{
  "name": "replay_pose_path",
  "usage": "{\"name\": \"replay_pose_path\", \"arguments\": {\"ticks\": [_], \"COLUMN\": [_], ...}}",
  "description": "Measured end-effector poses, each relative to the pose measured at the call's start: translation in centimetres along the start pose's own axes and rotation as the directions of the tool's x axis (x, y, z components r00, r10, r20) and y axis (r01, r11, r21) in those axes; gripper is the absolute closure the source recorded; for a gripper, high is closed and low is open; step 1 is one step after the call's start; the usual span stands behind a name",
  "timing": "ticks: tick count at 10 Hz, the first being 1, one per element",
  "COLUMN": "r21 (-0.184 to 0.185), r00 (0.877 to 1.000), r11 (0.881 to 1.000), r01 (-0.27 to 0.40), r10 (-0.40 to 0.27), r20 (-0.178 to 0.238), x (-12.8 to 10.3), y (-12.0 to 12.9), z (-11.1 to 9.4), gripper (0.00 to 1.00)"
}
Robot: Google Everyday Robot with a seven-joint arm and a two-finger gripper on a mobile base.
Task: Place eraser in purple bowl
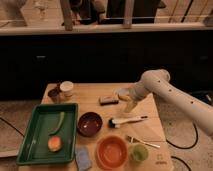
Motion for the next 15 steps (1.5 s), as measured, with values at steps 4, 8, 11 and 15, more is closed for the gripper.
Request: {"name": "replay_pose_path", "arguments": {"ticks": [4, 8, 11, 15], "r21": [-0.016, -0.037, -0.052, -0.074], "r00": [1.0, 1.0, 1.0, 1.0], "r11": [1.0, 0.999, 0.999, 0.997], "r01": [0.004, 0.006, 0.006, 0.004], "r10": [-0.004, -0.006, -0.005, -0.005], "r20": [0.008, 0.01, 0.008, -0.003], "x": [-0.6, -0.9, -1.0, -0.9], "y": [-1.0, -1.9, -2.3, -2.6], "z": [1.2, 2.4, 3.1, 4.0], "gripper": [0.2, 0.2, 0.2, 0.2]}}
